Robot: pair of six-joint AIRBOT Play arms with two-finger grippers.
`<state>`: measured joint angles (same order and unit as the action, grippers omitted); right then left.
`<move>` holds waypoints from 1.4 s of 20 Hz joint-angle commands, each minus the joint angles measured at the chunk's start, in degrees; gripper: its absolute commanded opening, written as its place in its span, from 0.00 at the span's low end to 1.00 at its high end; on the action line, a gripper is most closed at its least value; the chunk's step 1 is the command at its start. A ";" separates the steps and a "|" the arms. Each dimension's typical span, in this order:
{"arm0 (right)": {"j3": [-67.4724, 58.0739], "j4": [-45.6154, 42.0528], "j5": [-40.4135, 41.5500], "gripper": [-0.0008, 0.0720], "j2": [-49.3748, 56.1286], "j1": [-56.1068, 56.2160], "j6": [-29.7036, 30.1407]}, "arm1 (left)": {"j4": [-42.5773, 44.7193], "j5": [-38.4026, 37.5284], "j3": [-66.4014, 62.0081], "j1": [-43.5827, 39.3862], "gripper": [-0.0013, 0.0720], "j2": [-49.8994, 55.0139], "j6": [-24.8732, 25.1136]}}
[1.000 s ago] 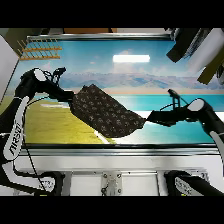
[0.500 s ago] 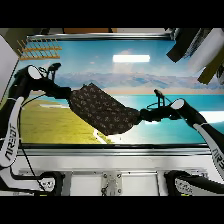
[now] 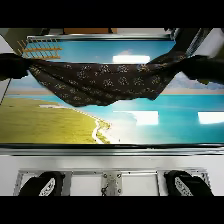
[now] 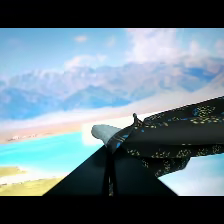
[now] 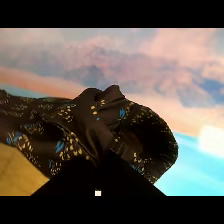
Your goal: Fold the clothes and pants, and hang the long-sleeved shirts on hangers.
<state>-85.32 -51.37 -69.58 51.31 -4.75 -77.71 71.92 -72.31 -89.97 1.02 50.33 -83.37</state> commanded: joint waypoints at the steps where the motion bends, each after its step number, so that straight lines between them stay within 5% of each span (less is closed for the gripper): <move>1: -4.74 -4.98 -2.34 0.03 -9.11 -0.57 -6.08 | 0.11 -1.40 -0.83 -3.65 0.02 -12.96 -4.96; 7: -4.70 -12.17 -17.14 0.03 -10.75 -0.52 -16.96 | 0.52 -4.24 9.64 -7.34 0.02 -23.28 -17.20; 10: -2.73 -12.09 -22.67 0.03 -3.85 -0.48 -18.60 | 0.50 -5.22 19.63 -7.34 0.02 -20.63 -18.60; 14: 1.92 -12.13 -19.19 0.03 12.59 -0.46 -15.08 | 0.13 10.93 26.36 -7.37 0.02 -3.02 -12.31; 17: 0.31 -11.98 -4.44 0.05 25.46 -1.20 -12.92 | -0.07 22.45 18.64 -7.04 0.05 17.38 -9.92; 18: -1.92 -11.58 -0.09 0.17 29.05 -2.08 -13.18 | -0.13 22.77 12.66 -6.29 0.46 23.96 -9.94; 19: -4.55 -10.36 2.23 0.47 31.71 -3.15 -13.16 | -0.22 20.90 4.94 -5.53 0.91 30.56 -10.19; 20: -7.21 -8.44 3.41 0.74 33.64 -4.66 -13.20 | -0.31 16.39 -3.28 -4.42 0.94 36.22 -11.30; 21: -9.20 -6.23 3.76 0.79 34.34 -6.43 -13.16 | -0.37 11.43 -10.32 -3.43 0.94 40.35 -11.39; 24: -10.54 -7.82 2.75 0.79 31.26 -10.51 -10.40 | 0.57 1.09 -20.35 -0.07 0.94 44.89 -9.33; 28: -5.22 -19.15 -1.01 0.79 22.25 -10.60 -9.68 | -2.21 0.09 -9.07 3.72 0.94 40.17 -8.55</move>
<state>-93.17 -64.42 -69.43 78.06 -14.57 -88.42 72.01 -69.36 -102.63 2.20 90.96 -92.73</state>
